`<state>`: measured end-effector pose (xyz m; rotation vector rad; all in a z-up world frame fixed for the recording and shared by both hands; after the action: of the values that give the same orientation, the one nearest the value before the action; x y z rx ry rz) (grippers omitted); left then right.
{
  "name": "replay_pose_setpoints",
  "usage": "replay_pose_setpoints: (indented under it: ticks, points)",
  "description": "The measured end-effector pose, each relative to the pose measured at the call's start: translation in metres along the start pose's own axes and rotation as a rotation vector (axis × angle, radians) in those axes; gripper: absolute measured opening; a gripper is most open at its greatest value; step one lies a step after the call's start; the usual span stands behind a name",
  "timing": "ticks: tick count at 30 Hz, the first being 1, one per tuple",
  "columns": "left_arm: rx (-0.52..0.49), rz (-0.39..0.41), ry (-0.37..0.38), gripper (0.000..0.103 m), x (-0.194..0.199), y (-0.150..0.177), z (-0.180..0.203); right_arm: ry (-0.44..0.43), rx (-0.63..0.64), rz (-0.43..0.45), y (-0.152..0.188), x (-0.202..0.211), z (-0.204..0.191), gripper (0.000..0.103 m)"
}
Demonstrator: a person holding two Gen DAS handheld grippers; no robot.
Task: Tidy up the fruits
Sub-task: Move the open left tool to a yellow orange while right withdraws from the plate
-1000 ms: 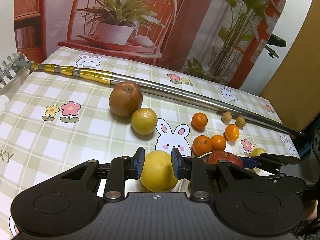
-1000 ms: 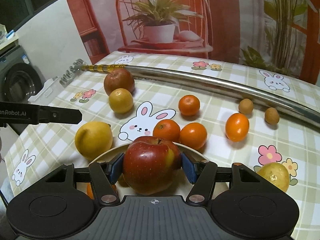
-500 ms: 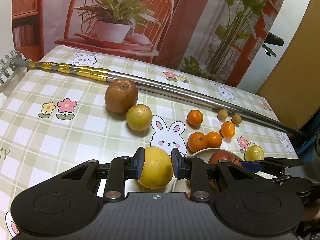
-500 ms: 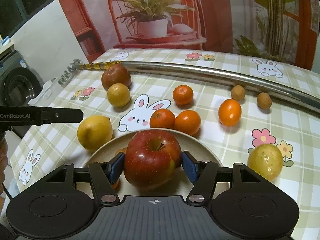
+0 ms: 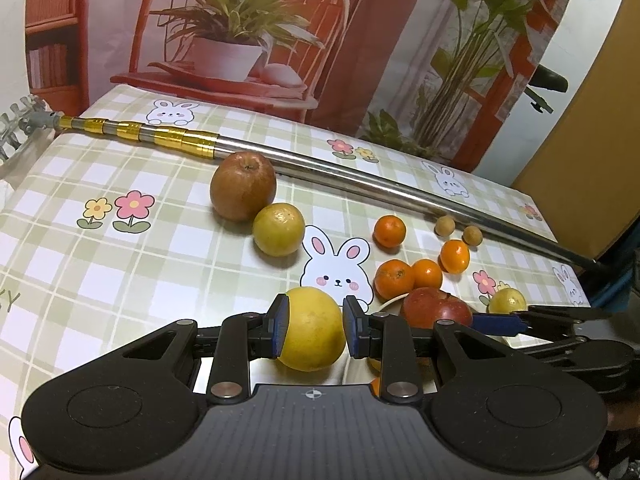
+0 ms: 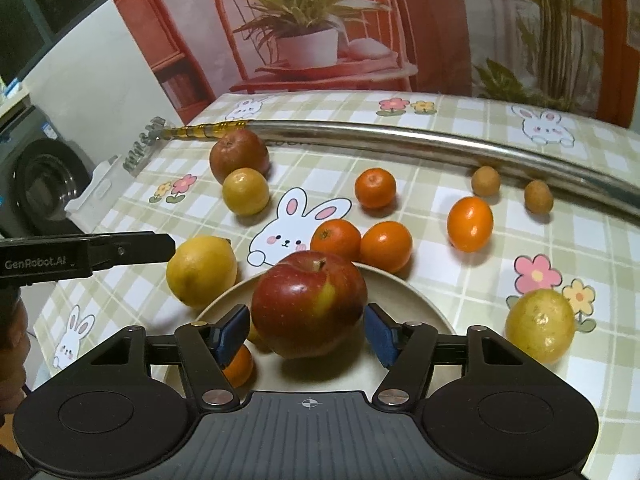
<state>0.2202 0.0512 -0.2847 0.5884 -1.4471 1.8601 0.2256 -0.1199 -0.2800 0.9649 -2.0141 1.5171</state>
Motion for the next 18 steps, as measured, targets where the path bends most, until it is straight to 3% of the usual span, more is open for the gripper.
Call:
replay_pose_setpoints:
  ticks: [9, 18]
  points:
    - [0.023, 0.01, -0.008, 0.03, 0.003, -0.004, -0.006, 0.032, 0.023, 0.074, 0.0, 0.028, 0.003, 0.06]
    - [0.036, 0.036, -0.044, 0.031, 0.011, -0.018, -0.016, 0.096, -0.04, 0.191, -0.019, 0.064, 0.038, 0.06]
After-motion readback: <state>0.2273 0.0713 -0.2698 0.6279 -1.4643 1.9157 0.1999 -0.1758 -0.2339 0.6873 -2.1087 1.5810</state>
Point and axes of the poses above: each gripper's, at about its wrist camera, not at the fingertips, and x roughly against the way its jaws point, z to its right, y to its underside, the point moved 9 cm from there along -x, roughly the way its jaws point
